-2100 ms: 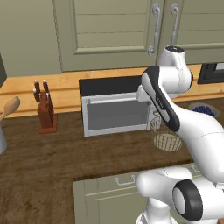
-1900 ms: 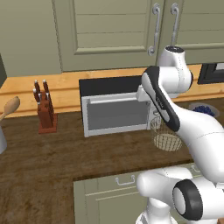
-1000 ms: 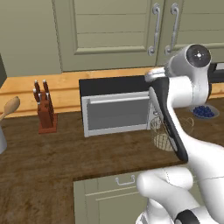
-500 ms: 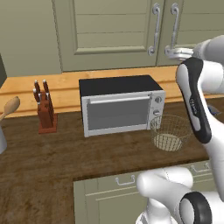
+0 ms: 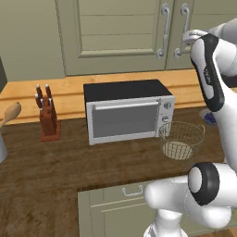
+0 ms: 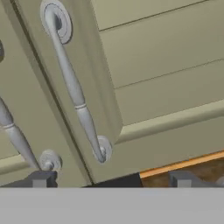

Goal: Open the cabinet, pick up the bread from the cabinet and place it in the basket. Then move the basket to the dining counter.

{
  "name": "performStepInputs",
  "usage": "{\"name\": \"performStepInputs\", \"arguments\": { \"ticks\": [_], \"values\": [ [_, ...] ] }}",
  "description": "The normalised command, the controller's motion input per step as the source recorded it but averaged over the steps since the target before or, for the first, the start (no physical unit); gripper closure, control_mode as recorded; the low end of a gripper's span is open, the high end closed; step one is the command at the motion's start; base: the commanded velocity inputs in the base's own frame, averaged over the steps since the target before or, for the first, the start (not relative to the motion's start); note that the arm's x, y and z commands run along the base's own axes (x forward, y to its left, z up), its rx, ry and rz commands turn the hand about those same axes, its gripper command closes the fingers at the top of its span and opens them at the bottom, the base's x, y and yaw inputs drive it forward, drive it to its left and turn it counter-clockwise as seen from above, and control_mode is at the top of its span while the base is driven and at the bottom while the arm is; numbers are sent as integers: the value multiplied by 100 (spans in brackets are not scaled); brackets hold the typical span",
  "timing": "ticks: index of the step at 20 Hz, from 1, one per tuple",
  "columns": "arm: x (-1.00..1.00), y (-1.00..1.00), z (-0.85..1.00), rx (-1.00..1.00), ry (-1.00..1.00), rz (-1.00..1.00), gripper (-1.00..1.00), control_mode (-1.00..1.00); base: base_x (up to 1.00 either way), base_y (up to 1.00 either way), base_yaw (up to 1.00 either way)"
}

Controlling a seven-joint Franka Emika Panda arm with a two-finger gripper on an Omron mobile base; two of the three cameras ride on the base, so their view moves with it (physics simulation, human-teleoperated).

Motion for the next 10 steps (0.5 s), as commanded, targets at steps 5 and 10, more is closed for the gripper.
{"name": "performStepInputs", "arguments": {
  "ticks": [5,10],
  "values": [
    [76,4,-14,-1,-1,0,-100,-100,0,0,0],
    [83,5,-12,0,0,0,-100,-100,0,0,0]
  ]
}}
